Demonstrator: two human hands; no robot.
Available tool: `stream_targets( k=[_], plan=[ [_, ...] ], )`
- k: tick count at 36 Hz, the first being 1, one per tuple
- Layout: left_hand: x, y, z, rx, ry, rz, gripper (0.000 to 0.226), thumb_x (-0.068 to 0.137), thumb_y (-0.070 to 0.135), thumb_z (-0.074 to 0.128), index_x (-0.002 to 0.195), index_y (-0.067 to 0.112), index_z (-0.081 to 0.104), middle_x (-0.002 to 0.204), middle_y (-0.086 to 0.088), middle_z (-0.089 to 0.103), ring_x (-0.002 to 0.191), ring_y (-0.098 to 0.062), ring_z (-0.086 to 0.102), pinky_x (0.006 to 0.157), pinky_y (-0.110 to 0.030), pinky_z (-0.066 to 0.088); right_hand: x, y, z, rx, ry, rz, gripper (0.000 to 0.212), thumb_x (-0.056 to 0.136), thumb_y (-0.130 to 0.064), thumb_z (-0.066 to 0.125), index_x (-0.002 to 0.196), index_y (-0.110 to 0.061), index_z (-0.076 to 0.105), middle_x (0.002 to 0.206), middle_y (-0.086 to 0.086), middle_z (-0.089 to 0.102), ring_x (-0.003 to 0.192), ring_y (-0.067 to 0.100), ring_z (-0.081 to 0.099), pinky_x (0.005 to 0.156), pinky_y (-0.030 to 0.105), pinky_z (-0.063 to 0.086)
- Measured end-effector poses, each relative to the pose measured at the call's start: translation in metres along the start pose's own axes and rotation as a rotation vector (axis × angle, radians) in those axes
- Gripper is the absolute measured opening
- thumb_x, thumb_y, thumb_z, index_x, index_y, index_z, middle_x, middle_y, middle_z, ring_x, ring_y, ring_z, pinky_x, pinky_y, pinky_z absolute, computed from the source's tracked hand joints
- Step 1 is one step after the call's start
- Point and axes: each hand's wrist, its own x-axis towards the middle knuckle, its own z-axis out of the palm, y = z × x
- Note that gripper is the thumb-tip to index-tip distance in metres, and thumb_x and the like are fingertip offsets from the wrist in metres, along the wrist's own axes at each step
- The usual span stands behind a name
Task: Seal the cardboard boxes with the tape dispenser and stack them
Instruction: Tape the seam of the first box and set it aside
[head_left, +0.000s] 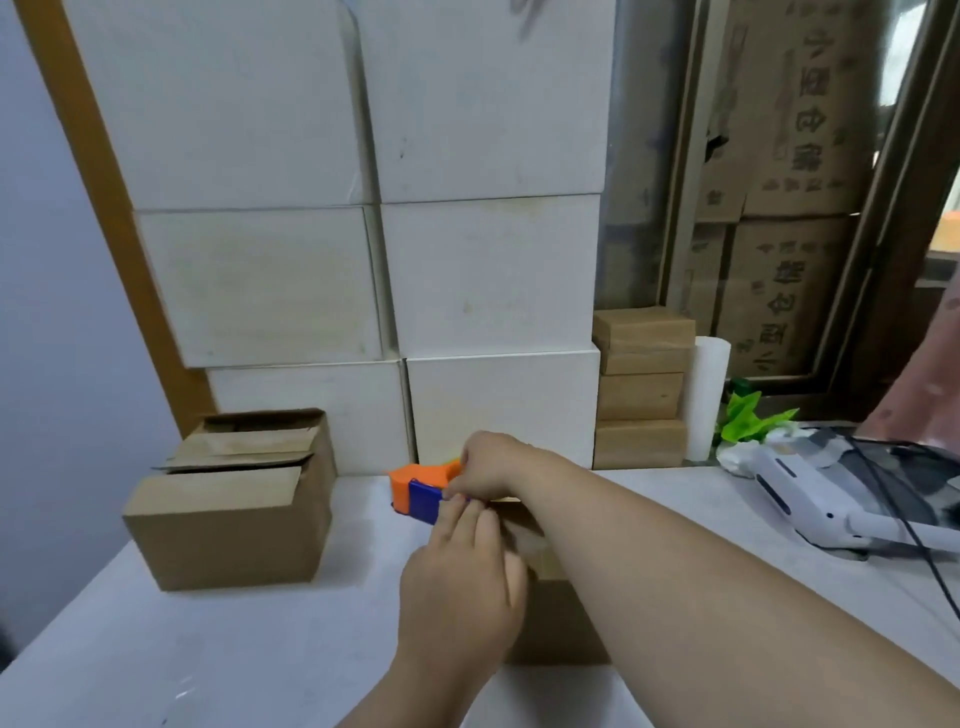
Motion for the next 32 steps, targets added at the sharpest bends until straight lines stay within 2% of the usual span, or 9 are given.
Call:
stream_targets(
  k=[6, 9, 13, 18, 20, 22, 25, 28, 32],
  plan=[
    [0.002, -0.006, 0.009, 0.016, 0.026, 0.033, 0.047, 0.088, 0.034, 0.047, 0.114, 0.011, 0.078, 0.126, -0.005, 0.076, 0.125, -0.026, 0.068, 0.061, -0.032, 0.061, 0.032, -0.006, 0.005, -0.091, -0.173, 0.115, 0.044, 0.079, -0.032, 0.079, 0.118, -0.013, 0.068, 0.111, 0.008, 0.074, 0.095, 0.025, 0.067, 0.093, 0.040, 0.055],
    [0.003, -0.005, 0.009, -0.008, 0.049, 0.049, 0.048, 0.087, 0.034, 0.047, 0.114, 0.011, 0.078, 0.128, -0.006, 0.075, 0.124, -0.026, 0.069, 0.060, -0.029, 0.061, 0.048, -0.005, 0.016, -0.110, -0.170, 0.123, 0.030, 0.083, -0.030, 0.076, 0.106, -0.013, 0.067, 0.089, 0.007, 0.069, 0.082, 0.025, 0.061, 0.080, 0.033, 0.049],
    [0.004, -0.006, 0.010, 0.002, 0.047, 0.045, 0.050, 0.084, 0.034, 0.048, 0.116, 0.009, 0.078, 0.127, -0.008, 0.075, 0.122, -0.026, 0.070, 0.063, -0.029, 0.062, 0.063, -0.001, 0.030, -0.095, -0.174, 0.122, 0.021, 0.085, -0.032, 0.076, 0.084, -0.016, 0.061, 0.072, 0.002, 0.055, 0.071, 0.022, 0.054, 0.080, 0.031, 0.042],
    [0.004, -0.007, 0.010, 0.001, 0.071, 0.078, 0.051, 0.076, 0.030, 0.049, 0.110, 0.008, 0.078, 0.123, -0.007, 0.076, 0.120, -0.027, 0.071, 0.063, -0.032, 0.063, 0.050, 0.007, 0.018, -0.036, 0.076, 0.032, 0.020, 0.085, -0.036, 0.067, 0.083, -0.019, 0.058, 0.076, -0.001, 0.058, 0.084, 0.025, 0.058, 0.085, 0.040, 0.037],
    [0.004, -0.006, 0.008, 0.016, 0.101, 0.101, 0.046, 0.076, 0.027, 0.049, 0.104, 0.006, 0.078, 0.114, -0.009, 0.078, 0.114, -0.029, 0.073, 0.062, -0.036, 0.064, 0.033, 0.012, 0.000, 0.137, 0.179, -0.015, 0.025, 0.091, -0.042, 0.065, 0.085, -0.018, 0.062, 0.077, 0.000, 0.061, 0.082, 0.025, 0.059, 0.080, 0.038, 0.039],
    [0.004, -0.006, 0.006, 0.023, 0.114, 0.105, 0.038, 0.077, 0.026, 0.047, 0.096, 0.007, 0.075, 0.109, -0.008, 0.076, 0.111, -0.029, 0.072, 0.062, -0.038, 0.063, 0.010, 0.021, -0.024, 0.446, 0.227, -0.093, 0.027, 0.095, -0.039, 0.065, 0.083, -0.015, 0.064, 0.078, 0.005, 0.062, 0.075, 0.024, 0.056, 0.073, 0.035, 0.038],
    [0.004, -0.006, 0.005, 0.032, 0.103, 0.090, 0.028, 0.082, 0.029, 0.046, 0.093, 0.015, 0.067, 0.110, -0.001, 0.069, 0.111, -0.024, 0.065, 0.061, -0.037, 0.059, -0.036, 0.036, -0.053, 0.945, 0.308, -0.174, 0.023, 0.097, -0.032, 0.064, 0.083, -0.014, 0.067, 0.076, 0.005, 0.066, 0.071, 0.020, 0.058, 0.075, 0.035, 0.040],
    [0.004, -0.003, 0.005, 0.049, 0.097, 0.088, 0.027, 0.087, 0.033, 0.041, 0.098, 0.019, 0.061, 0.108, 0.003, 0.063, 0.109, -0.021, 0.057, 0.060, -0.036, 0.056, -0.075, 0.050, -0.058, 1.290, 0.373, -0.070, 0.023, 0.093, -0.036, 0.061, 0.082, -0.016, 0.066, 0.071, 0.004, 0.068, 0.065, 0.023, 0.064, 0.071, 0.035, 0.049],
    [0.005, 0.003, 0.005, 0.057, 0.075, 0.070, 0.028, 0.089, 0.038, 0.035, 0.100, 0.023, 0.056, 0.106, 0.006, 0.060, 0.106, -0.020, 0.051, 0.065, -0.036, 0.054, -0.106, 0.067, -0.037, 1.541, 0.288, 0.055, 0.025, 0.089, -0.044, 0.070, 0.082, -0.020, 0.073, 0.069, 0.000, 0.072, 0.061, 0.016, 0.068, 0.063, 0.030, 0.056]
  ],
)
